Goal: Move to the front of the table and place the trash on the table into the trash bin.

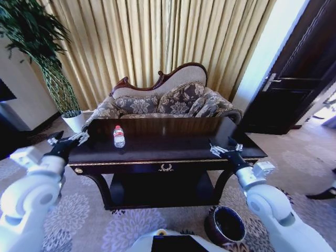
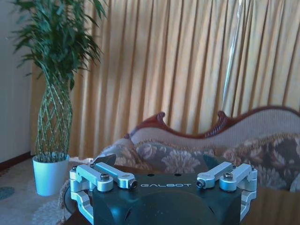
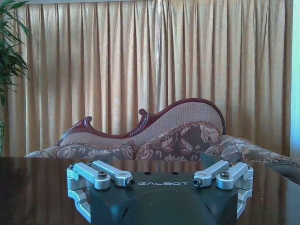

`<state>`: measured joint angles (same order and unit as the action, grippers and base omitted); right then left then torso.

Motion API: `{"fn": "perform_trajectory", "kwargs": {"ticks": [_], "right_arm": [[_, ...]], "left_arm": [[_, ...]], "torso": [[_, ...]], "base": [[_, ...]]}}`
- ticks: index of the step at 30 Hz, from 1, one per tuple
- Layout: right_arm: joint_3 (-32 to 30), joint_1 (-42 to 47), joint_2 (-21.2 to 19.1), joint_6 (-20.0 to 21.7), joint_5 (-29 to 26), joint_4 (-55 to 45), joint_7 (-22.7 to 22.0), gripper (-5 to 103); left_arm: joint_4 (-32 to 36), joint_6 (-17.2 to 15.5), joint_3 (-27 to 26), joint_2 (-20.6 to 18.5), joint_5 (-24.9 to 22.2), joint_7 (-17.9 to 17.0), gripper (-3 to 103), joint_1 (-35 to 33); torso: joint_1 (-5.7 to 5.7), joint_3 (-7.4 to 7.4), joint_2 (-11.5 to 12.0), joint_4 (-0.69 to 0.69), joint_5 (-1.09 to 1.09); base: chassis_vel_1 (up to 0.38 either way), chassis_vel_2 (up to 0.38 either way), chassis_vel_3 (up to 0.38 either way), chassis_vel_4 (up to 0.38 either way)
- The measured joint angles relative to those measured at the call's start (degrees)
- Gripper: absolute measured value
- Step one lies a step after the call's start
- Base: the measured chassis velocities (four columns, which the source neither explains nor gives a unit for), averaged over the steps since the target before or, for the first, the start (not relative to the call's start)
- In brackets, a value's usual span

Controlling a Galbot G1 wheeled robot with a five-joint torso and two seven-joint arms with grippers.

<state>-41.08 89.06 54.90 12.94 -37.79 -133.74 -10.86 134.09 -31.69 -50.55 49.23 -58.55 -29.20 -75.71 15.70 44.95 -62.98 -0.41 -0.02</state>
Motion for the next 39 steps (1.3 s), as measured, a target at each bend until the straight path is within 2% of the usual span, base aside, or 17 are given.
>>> {"fn": "perform_trajectory", "kwargs": {"ticks": [2, 4, 5, 6, 8, 9, 11, 13, 15, 16, 17, 18, 23, 33, 38, 39], "right_arm": [[-0.01, 0.16, 0.22, -0.01, 0.16, 0.00, 0.00, 100], [0.06, 0.48, 0.49, -0.01, 0.64, 0.07, 0.00, 100], [0.06, 0.48, 0.49, -0.01, 0.64, 0.07, 0.00, 100], [0.16, 0.64, 0.59, -0.04, 0.87, 0.30, 0.00, 100], [0.24, 0.75, 0.69, -0.09, 1.13, 0.59, 0.01, 100], [0.24, 0.75, 0.69, -0.09, 1.13, 0.59, 0.01, 100], [0.25, 0.88, 0.76, -0.11, 1.21, 0.66, 0.02, 100], [0.25, 1.00, 0.78, -0.12, 1.22, 0.66, 0.02, 100], [0.15, 1.35, 0.79, -0.13, 1.27, 0.71, 0.03, 100], [0.15, 1.35, 0.79, -0.13, 1.27, 0.71, 0.03, 100], [0.10, 1.49, 0.84, -0.13, 1.34, 0.84, 0.02, 100], [0.09, 1.51, 0.92, -0.14, 1.45, 1.02, 0.02, 100], [0.95, 1.11, 1.49, -0.26, 2.47, 1.75, 0.09, 100], [1.14, 1.15, 1.83, -0.28, 2.90, 1.89, 0.28, 100], [0.72, 1.39, 1.95, -0.28, 2.89, 1.89, 0.28, 100], [0.58, 1.58, 1.98, -0.28, 2.87, 1.85, 0.28, 100]], "left_arm": [[-1.29, 0.00, 1.78, -1.30, -0.67, -0.50, 100, 1.52], [-2.68, -0.33, 5.59, -3.02, -3.23, -3.09, 100, 4.67], [-2.68, -0.33, 5.59, -3.02, -3.23, -3.09, 100, 4.67], [-3.52, -1.02, 9.32, -3.89, -5.78, -6.63, 100, 7.49], [-5.37, -1.84, 14.10, -4.42, -7.86, -9.48, 100, 11.41], [-5.37, -1.84, 14.10, -4.42, -7.86, -9.48, 100, 11.41], [-7.38, -2.30, 18.02, -4.67, -8.25, -10.78, 100, 15.05], [-8.02, -2.54, 19.57, -4.72, -8.53, -11.83, 100, 16.49], [-8.83, -4.18, 22.16, -5.00, -9.49, -14.64, 100, 19.00], [-8.83, -4.18, 22.16, -5.00, -9.49, -14.64, 100, 19.00], [-9.14, -5.82, 23.19, -5.48, -9.52, -15.55, 100, 19.88], [-9.49, -7.36, 23.99, -6.09, -9.08, -15.89, 100, 20.39], [-11.85, -9.29, 26.58, -8.46, -8.34, -16.43, 100, 22.87], [-15.25, -7.16, 32.91, -9.99, -9.98, -15.47, 100, 30.62], [-16.05, -6.64, 37.42, -8.61, -10.06, -16.04, 100, 33.57], [-16.36, -6.54, 39.64, -7.36, -9.97, -16.86, 100, 34.74]], "torso": [[0.00, 0.00, 0.00, 0.00, 0.00], [0.00, 0.00, 0.00, 0.00, 0.01], [0.00, 0.00, 0.00, 0.00, 0.01], [0.00, 0.00, 0.00, -0.01, 0.00], [0.00, 0.00, 0.00, -0.02, 0.01], [0.00, 0.00, 0.00, -0.02, 0.01], [0.00, 0.00, 0.00, -0.02, 0.01], [0.00, 0.00, 0.00, -0.02, 0.01], [0.01, 0.00, 0.00, -0.02, 0.01], [0.01, 0.00, 0.00, -0.02, 0.01], [0.00, 0.00, 0.00, -0.02, 0.01], [0.00, 0.01, 0.00, -0.01, 0.01], [0.00, 0.00, 0.00, 0.00, 0.01], [0.00, 0.00, 0.00, -0.02, 0.02], [0.01, 0.00, 0.00, -0.01, 0.02], [0.01, 0.00, 0.00, -0.02, 0.01]], "base": [[0.000, 0.000, 0.000, 0.000], [0.000, 0.000, 0.000, 0.000], [0.000, 0.000, 0.000, 0.000], [0.000, 0.000, 0.000, 0.000], [0.000, 0.000, 0.000, 0.000], [0.000, 0.000, 0.000, 0.000], [0.000, 0.000, 0.000, 0.000], [0.000, 0.000, 0.000, 0.000], [0.000, 0.000, 0.000, 0.000], [0.000, 0.000, 0.000, 0.000], [0.000, 0.000, 0.000, 0.000], [0.000, 0.000, 0.000, 0.000], [0.000, 0.000, 0.000, 0.000], [0.000, 0.000, 0.000, 0.000], [0.000, 0.000, 0.000, 0.000], [0.000, 0.000, 0.000, 0.000]]}}
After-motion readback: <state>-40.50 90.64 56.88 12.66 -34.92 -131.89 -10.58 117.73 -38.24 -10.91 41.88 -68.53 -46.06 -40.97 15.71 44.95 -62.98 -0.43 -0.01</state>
